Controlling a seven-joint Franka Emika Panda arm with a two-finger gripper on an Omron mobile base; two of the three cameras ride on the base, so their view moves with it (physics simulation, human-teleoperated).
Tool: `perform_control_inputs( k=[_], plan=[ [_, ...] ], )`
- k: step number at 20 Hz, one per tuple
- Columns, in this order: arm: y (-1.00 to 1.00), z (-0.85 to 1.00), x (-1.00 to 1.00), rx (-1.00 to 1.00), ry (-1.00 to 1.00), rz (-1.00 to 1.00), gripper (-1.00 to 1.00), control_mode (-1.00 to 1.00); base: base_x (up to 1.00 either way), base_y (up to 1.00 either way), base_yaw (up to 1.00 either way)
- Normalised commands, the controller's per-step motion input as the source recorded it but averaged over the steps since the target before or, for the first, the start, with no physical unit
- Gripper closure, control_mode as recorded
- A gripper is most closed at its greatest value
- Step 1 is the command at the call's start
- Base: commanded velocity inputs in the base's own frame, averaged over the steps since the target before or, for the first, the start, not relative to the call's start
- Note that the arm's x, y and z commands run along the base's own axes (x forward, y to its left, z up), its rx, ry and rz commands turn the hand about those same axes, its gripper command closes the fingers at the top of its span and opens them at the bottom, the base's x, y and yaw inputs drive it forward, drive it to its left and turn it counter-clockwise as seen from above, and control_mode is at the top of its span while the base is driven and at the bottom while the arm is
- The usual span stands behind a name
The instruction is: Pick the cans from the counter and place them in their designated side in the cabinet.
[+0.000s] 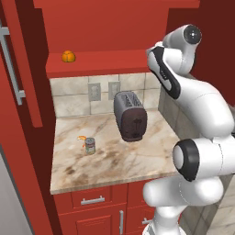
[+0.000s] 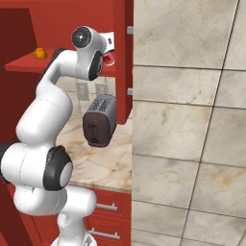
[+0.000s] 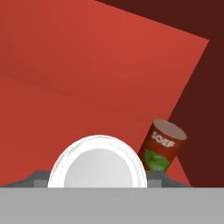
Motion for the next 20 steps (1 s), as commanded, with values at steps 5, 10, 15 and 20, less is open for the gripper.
perform_control_inputs(
  k=[5,10,15,20],
  plan=[
    [0.00,-0.05,0.28,0.00,0.01,0.00,1.00,-1.00,0.00,0.00,0.00],
    [-0.02,-0.04,0.24,0.00,0.00,0.00,1.00,-1.00,0.00,0.00,0.00],
    [0.00,-0.06,0.23,0.00,0.00,0.00,1.00,-1.00,0.00,0.00,0.00],
    [0.00,-0.06,0.23,0.00,0.01,0.00,1.00,-1.00,0.00,0.00,0.00]
  ],
)
